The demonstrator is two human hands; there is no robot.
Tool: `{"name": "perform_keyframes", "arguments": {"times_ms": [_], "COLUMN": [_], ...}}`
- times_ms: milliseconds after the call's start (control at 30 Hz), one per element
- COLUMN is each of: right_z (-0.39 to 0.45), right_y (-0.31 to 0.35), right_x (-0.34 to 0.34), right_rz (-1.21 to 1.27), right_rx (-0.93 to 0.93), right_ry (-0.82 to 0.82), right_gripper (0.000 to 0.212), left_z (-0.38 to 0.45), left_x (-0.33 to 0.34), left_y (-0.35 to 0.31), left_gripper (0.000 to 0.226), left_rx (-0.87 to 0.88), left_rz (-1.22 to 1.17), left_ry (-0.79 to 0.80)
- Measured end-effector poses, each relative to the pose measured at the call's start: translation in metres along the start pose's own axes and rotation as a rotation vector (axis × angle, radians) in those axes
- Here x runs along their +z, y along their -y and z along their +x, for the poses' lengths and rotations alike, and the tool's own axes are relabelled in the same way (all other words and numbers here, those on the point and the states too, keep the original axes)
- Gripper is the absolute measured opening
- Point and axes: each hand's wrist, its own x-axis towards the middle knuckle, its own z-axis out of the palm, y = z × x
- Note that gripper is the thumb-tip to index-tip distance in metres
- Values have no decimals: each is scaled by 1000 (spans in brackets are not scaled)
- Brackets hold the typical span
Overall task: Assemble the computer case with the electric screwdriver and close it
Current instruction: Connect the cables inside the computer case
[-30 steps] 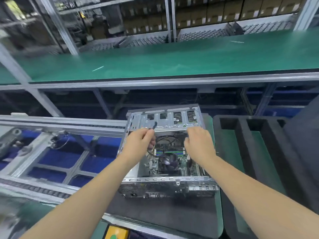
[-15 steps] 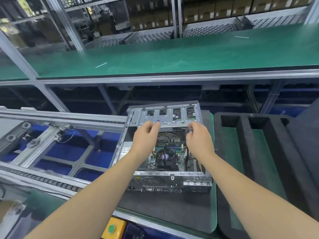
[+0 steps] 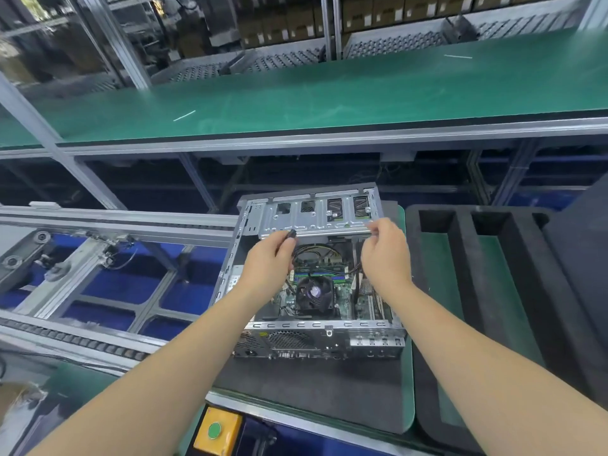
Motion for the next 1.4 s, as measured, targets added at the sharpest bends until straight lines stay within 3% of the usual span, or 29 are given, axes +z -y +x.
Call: {"name": "perform_keyframes", "arguments": {"times_ms": [167, 300, 400, 533, 633, 767, 867, 1000, 1200, 1400], "right_z": [8, 9, 9, 8, 8, 8, 8, 7, 7, 7], "right_y": [-5, -7, -7, -4, -1, 0, 0, -4, -3, 1], "right_x": [-6, -2, 1, 1, 1, 1, 1, 3, 6, 7], "right_rz": [100, 48, 4, -5, -8, -33, -61, -83, -157, -195], "right_rx": [309, 311, 273, 274, 278, 266, 247, 203, 154, 155], "right_ry": [-153, -135, -127, -115, -107, -105, -94, -92, -89, -80], "right_gripper": [30, 20, 19, 22, 20, 20, 23, 23, 17, 17], "left_z": [-3, -4, -3, 8, 22, 41, 55, 76, 89, 91], "left_x": [9, 12, 16, 17, 13, 28, 51, 67, 81, 78], "left_y": [6, 8, 10, 17, 23, 26, 30, 43, 70, 74], "left_gripper": [31, 28, 24, 21, 18, 30, 30, 21, 22, 24], "left_rx": [-25, -19, -19, -138, -227, -282, -288, -278, -367, -378], "left_rz": [-75, -195, -232, -167, -111, -38, 87, 250, -120, -195], "left_ry": [301, 408, 358, 19, -76, 14, 185, 222, 222, 292]}}
